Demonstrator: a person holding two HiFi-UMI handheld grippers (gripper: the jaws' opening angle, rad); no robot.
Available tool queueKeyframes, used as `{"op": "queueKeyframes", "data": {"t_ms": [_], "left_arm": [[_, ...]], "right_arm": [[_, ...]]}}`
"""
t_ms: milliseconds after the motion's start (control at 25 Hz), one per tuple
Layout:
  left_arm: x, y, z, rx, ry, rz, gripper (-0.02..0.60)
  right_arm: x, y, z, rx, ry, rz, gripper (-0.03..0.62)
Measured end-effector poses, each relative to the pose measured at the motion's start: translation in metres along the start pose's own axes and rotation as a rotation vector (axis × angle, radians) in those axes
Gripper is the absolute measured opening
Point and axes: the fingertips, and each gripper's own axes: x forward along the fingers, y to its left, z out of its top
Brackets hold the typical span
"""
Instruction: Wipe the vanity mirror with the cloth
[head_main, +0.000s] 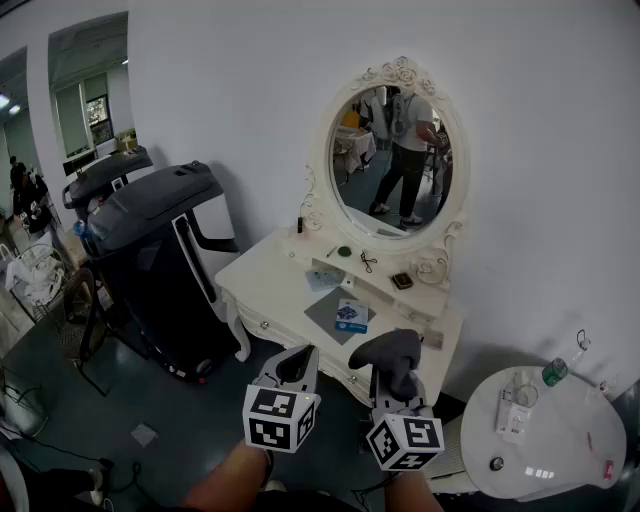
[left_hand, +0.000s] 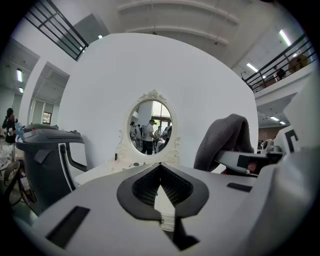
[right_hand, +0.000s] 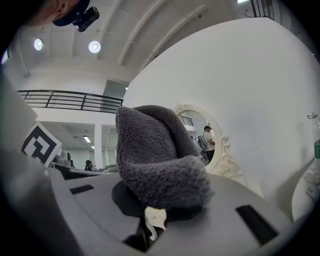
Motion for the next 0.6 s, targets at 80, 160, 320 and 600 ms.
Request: {"op": "queueKeyframes", "data": {"t_ms": [80, 160, 320, 600], "left_arm": [[0.004, -0.003, -0.001, 0.000, 0.000, 0.000, 0.006], [0.007, -0.006, -0.002, -0.004, 0.000, 0.001, 0.006], [0.011, -0.011, -0.003, -0.005, 0.004, 0.006, 0.006], [0.019, -0.020, -0.006, -0.002, 0.008, 0.015, 0.006]], "right_arm": [[0.000, -0.005, -0.001, 0.000, 0.001, 0.000, 0.037], [0.000, -0.010, -0.003, 0.001, 0.004, 0.001, 0.037], [-0.001, -0.016, -0.003, 0.007, 0.004, 0.003, 0.037], [-0.001, -0.026, -0.003, 0.010, 0.005, 0.025, 0.037]]}}
